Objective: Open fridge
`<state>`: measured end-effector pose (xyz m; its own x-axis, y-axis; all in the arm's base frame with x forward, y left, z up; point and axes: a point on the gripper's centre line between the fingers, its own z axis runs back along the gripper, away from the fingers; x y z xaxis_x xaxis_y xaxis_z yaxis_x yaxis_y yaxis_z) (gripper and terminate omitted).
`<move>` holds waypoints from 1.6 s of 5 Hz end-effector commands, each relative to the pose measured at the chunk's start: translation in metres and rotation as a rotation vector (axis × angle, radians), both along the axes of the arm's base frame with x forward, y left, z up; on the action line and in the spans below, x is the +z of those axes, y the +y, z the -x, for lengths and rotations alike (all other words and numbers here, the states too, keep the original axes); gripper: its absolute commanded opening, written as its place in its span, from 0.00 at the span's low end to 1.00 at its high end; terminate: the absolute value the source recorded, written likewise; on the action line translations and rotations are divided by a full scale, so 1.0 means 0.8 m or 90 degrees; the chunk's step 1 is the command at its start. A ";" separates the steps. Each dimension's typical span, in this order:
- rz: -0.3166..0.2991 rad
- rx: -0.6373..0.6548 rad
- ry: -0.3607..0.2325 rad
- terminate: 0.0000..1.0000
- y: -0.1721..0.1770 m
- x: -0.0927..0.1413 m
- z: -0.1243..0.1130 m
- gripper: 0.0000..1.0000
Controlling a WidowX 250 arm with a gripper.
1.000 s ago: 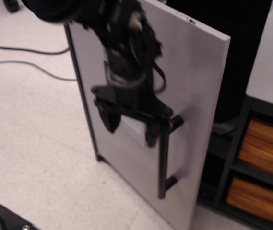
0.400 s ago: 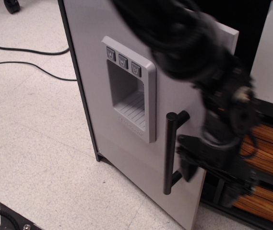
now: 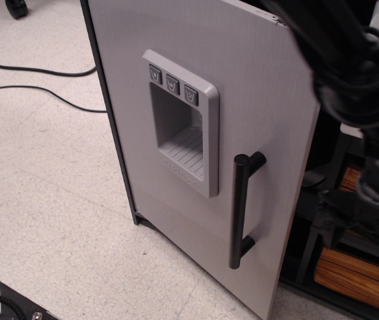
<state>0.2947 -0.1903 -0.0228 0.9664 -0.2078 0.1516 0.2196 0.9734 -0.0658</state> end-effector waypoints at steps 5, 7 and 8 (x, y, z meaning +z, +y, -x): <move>-0.120 0.139 -0.136 0.00 0.095 0.043 -0.019 1.00; -0.135 0.180 -0.132 0.00 0.166 0.066 0.044 1.00; -0.139 0.221 -0.123 0.00 0.187 0.085 0.062 1.00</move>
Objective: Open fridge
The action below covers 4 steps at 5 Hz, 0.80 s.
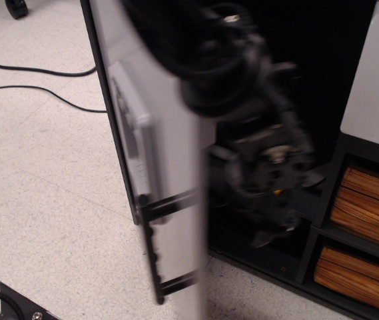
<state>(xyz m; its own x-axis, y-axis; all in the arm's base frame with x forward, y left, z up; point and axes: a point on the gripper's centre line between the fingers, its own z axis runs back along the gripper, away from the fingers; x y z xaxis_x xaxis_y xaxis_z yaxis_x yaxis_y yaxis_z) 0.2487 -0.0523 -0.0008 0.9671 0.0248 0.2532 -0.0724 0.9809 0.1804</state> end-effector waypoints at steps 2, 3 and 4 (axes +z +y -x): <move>0.020 0.132 0.032 0.00 0.101 0.070 0.005 1.00; 0.025 0.140 0.037 0.00 0.142 0.075 0.014 1.00; 0.025 0.135 0.022 0.00 0.172 0.082 0.026 1.00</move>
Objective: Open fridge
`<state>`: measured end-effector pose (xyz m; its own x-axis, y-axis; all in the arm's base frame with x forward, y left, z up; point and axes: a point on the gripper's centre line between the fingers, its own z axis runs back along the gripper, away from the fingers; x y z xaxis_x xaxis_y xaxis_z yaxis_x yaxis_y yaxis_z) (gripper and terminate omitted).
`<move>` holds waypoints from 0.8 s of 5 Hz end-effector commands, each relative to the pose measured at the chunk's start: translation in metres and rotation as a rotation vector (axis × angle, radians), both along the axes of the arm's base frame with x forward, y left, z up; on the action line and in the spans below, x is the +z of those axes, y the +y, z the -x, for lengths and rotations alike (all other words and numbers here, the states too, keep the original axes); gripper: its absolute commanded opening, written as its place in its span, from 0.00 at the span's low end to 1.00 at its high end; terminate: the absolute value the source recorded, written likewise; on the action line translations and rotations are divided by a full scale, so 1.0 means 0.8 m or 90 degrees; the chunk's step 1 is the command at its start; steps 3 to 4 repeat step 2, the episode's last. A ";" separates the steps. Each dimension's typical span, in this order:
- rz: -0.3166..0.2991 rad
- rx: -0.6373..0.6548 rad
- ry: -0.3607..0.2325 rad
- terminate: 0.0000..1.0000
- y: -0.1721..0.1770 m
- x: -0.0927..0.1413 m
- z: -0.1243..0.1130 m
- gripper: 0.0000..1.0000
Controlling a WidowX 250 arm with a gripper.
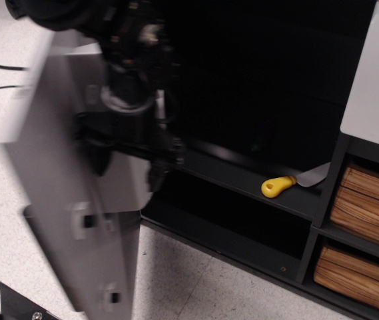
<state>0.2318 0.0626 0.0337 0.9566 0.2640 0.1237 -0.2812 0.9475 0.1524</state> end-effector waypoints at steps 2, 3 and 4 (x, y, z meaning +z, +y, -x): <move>-0.011 -0.032 -0.051 1.00 0.055 0.038 0.034 1.00; -0.011 -0.032 -0.051 1.00 0.055 0.038 0.034 1.00; -0.011 -0.032 -0.051 1.00 0.055 0.038 0.034 1.00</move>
